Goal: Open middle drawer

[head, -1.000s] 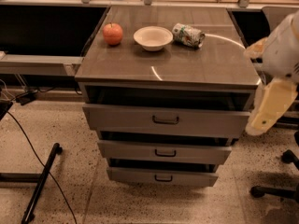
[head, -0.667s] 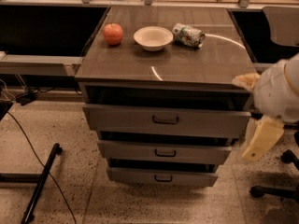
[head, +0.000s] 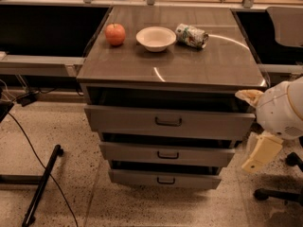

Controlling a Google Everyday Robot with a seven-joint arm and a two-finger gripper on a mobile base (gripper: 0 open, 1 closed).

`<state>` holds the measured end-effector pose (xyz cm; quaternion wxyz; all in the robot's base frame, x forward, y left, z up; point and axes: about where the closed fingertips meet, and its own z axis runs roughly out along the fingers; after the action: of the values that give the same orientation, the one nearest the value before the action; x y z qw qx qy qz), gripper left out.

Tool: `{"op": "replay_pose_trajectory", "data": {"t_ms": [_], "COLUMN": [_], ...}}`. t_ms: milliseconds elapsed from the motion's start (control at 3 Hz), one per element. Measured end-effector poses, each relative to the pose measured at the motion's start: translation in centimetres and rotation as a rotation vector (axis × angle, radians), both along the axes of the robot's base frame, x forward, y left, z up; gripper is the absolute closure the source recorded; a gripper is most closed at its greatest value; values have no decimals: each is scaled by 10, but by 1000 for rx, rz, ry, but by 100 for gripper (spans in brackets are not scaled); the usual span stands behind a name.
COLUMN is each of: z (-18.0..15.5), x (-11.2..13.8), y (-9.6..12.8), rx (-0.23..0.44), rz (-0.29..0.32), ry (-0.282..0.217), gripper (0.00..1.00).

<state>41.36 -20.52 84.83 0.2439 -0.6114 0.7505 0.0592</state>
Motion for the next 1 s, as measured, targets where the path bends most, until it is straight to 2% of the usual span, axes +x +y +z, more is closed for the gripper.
{"op": "replay_pose_trajectory", "data": {"t_ms": [333,667,1000], "z": [-64,-132,-152], "x": [6,15,23], "y": [13,18,11], "rx": [141,335,443], "rz": [10,15,83], "ry": [33,-2,-63], "gripper": [0,0,0]}}
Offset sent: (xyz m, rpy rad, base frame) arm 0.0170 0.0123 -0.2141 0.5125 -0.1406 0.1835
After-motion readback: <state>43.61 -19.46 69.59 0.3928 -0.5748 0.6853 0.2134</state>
